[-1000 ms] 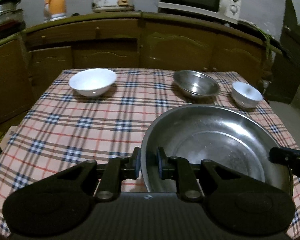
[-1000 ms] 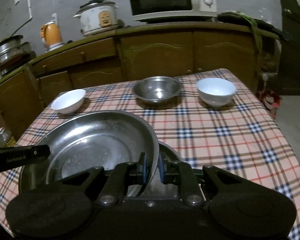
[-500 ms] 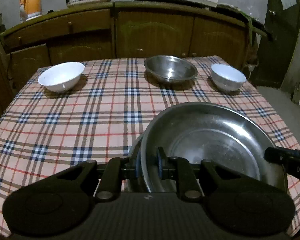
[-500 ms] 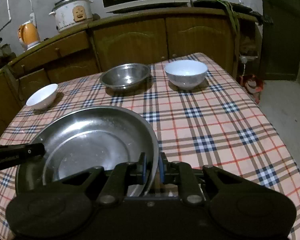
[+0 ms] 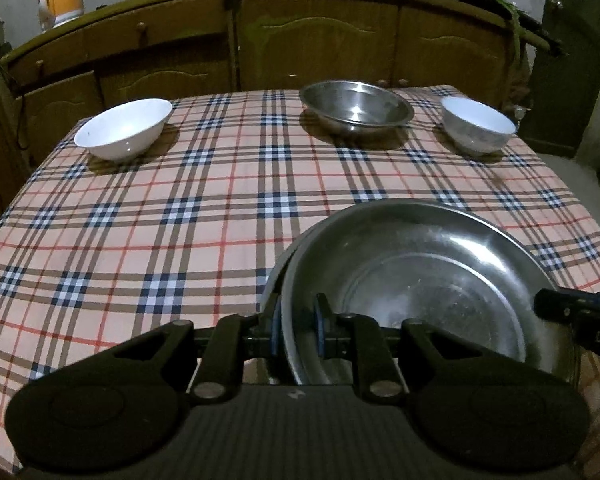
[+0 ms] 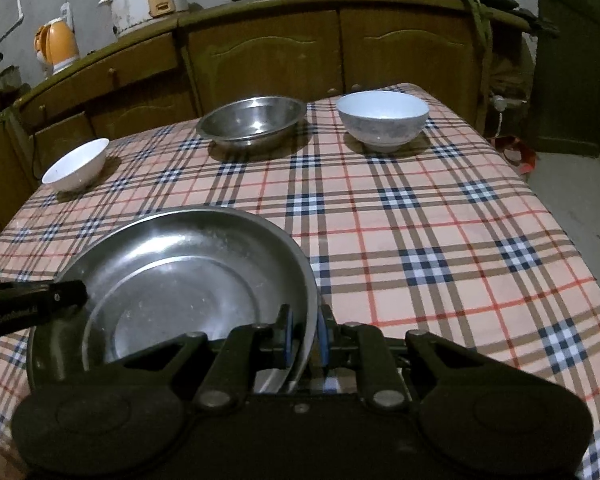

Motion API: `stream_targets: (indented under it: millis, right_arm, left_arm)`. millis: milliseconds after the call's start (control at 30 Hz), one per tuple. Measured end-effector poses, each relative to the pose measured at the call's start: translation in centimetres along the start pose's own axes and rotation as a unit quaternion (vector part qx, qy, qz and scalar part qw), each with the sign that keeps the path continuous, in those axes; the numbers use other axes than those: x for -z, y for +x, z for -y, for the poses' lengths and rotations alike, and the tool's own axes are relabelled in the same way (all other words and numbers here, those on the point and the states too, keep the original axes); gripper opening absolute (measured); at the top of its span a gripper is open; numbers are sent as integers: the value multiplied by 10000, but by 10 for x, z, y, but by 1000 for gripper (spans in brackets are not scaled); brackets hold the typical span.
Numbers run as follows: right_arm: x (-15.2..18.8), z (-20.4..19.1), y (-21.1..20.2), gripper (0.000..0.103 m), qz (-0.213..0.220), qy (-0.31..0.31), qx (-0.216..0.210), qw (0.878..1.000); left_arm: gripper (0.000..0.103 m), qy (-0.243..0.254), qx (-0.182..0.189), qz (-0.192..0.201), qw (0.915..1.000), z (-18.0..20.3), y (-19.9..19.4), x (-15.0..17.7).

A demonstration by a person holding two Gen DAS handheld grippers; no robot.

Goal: Organize plates and bowls

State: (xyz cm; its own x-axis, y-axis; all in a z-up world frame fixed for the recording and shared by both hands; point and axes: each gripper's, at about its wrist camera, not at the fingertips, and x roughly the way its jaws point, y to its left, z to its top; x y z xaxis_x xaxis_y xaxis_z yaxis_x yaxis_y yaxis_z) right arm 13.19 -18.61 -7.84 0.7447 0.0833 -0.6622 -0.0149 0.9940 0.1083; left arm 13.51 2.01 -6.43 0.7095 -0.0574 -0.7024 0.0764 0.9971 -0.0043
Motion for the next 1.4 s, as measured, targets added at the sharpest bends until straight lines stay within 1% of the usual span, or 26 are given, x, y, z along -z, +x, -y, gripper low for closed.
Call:
stream_targets:
  millis: [200, 333, 467, 533, 600, 700, 733, 833, 867, 900, 933, 967, 1000, 1133, 1167, 1233, 1300, 1333, 1367, 1400]
  right_arm:
    - [-3, -5, 13, 18, -26, -101, -26, 9999]
    - [0, -9, 19, 19, -90, -142, -73, 9998]
    - [2, -12, 21, 21, -80, -233, -17, 9997]
    - [2, -12, 22, 24, -106, -232, -55, 9997]
    - [3, -13, 21, 32, -89, -262, -101, 9996]
    - [3, -14, 20, 34, -62, -267, -109, 9996]
    - [3, -14, 19, 34, -58, -253, -113, 9996]
    - [0, -10, 13, 37, 65, -181, -90, 9998]
    - [0, -8, 11, 40, 111, -156, -74, 9998]
    - [-1, -5, 9, 50, 151, -104, -66, 9998]
    - [-3, -1, 8, 54, 178, -12, -68, 9998]
    - [-3, 3, 8, 60, 179, 100, -94, 9997]
    - [-3, 8, 9, 61, 144, 217, -138, 9996]
    - [1, 17, 18, 61, -64, 474, -201, 9987]
    - [2, 19, 20, 61, -113, 526, -246, 9982]
    - [4, 21, 24, 61, -219, 650, -361, 9970]
    - [6, 22, 28, 61, -273, 711, -435, 9961]
    - [7, 22, 29, 60, -255, 711, -453, 9961]
    - [7, 21, 29, 50, -259, 700, -476, 9961]
    - [6, 20, 31, 38, -280, 699, -539, 9957]
  left_arm:
    - [18, -14, -96, -17, 10000, -3, 9, -4]
    - [18, -1, -137, 9, 9999, -6, 9, -1]
    - [19, 56, -147, 39, 9999, -5, 8, 0]
    - [19, 79, -137, 58, 9999, -4, 7, 1]
    - [24, 101, -122, 82, 9998, -4, 7, 3]
    - [27, 105, -130, 117, 9998, -3, 6, 5]
    - [28, 78, -110, 110, 9998, -4, 6, 5]
    - [43, -11, -145, 139, 9998, -8, 3, 6]
    - [51, -44, -176, 170, 9997, -10, 2, 6]
    - [56, -86, -198, 189, 9996, -12, 1, 6]
    - [58, -138, -217, 195, 9995, -15, 1, 6]
    - [62, -175, -225, 180, 9994, -17, 1, 6]
    - [66, -214, -229, 152, 9994, -18, 3, 6]
    - [67, -261, -191, -7, 9995, -18, 11, 7]
    - [65, -233, -160, -33, 9996, -18, 13, 8]
    - [60, -180, -62, -130, 9997, -15, 18, 9]
    - [45, -136, 49, -221, 9997, -12, 22, 11]
    - [43, -105, 89, -249, 9996, -10, 24, 12]
    - [39, -76, 133, -234, 9996, -9, 24, 12]
    - [38, -47, 148, -232, 9996, -7, 24, 13]
